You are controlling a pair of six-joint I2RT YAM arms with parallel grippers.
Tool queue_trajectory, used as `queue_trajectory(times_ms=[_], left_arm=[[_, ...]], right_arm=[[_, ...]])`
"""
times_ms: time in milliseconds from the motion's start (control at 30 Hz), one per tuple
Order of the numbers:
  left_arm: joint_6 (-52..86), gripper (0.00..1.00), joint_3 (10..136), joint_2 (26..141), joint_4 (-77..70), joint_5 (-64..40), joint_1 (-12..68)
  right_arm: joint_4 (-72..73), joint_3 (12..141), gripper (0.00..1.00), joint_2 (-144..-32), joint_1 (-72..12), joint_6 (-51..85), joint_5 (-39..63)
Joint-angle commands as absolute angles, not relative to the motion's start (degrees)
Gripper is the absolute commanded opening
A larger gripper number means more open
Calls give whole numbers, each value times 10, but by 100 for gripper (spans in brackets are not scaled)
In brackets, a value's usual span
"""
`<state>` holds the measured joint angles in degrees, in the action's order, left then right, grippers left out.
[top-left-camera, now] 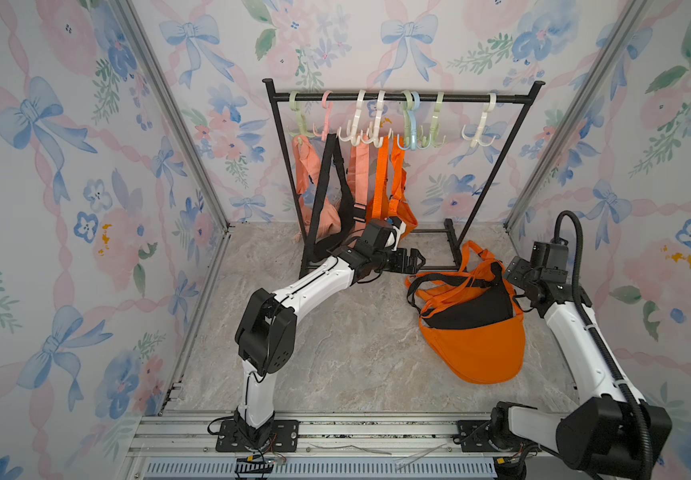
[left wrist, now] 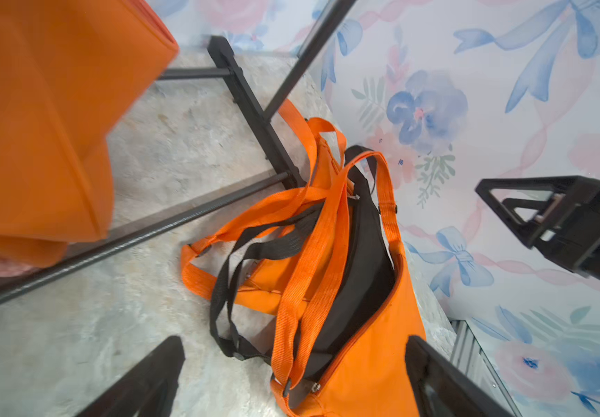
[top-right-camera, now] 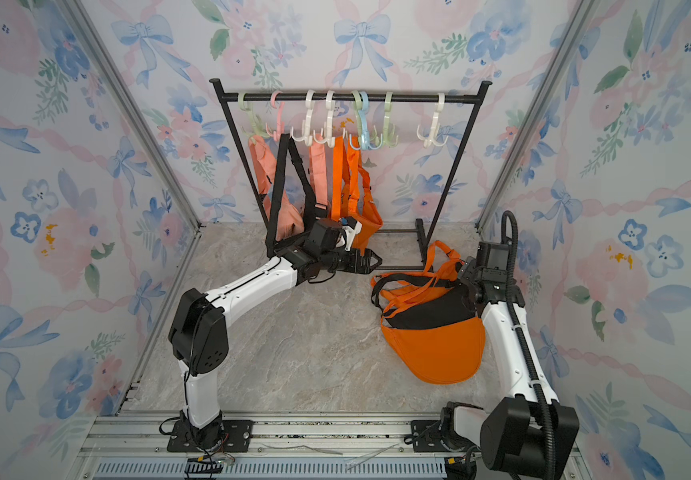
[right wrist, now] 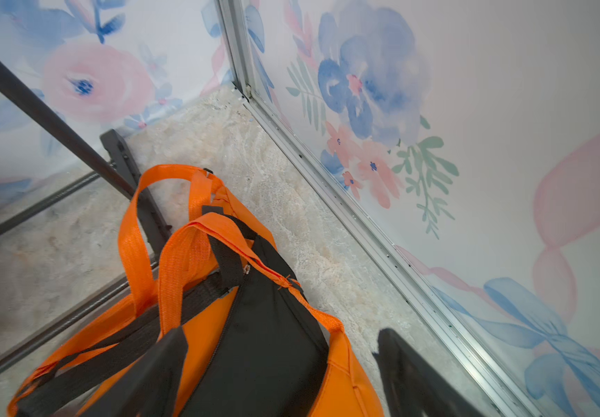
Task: Take the bag off the hook
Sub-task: Place the bag inside the bag, then pick up the bag from the hook.
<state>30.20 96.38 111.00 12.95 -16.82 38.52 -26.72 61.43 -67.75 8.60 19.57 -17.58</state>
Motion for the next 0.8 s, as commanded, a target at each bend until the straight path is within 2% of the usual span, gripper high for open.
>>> queue_trajectory(times_ms=[0,67,200,333,433,567,667,767], left_arm=[[272,98,958,1087,130,-121,367],[263,98,966,1084,130,-105,359],[252,98,998,1097,130,-105,345],[252,93,1039,1118,129,-115,332],[245,87,1076,1137,130,-115,330],[239,73,1130,1171,132,-116,329],[231,57,1173,1205,143,-104,328],[229,55,1214,1239,147,-94,326]], right_arm=[[-280,635,85,-641,91,213,-120],[-262,633,82,-624,91,208,-82],[-219,619,67,-606,90,203,18],[-203,616,56,-611,84,185,81],[-200,614,50,-614,74,165,99],[-195,608,47,-612,69,165,96],[-183,606,46,-611,68,164,98],[-182,611,46,-612,67,171,96]])
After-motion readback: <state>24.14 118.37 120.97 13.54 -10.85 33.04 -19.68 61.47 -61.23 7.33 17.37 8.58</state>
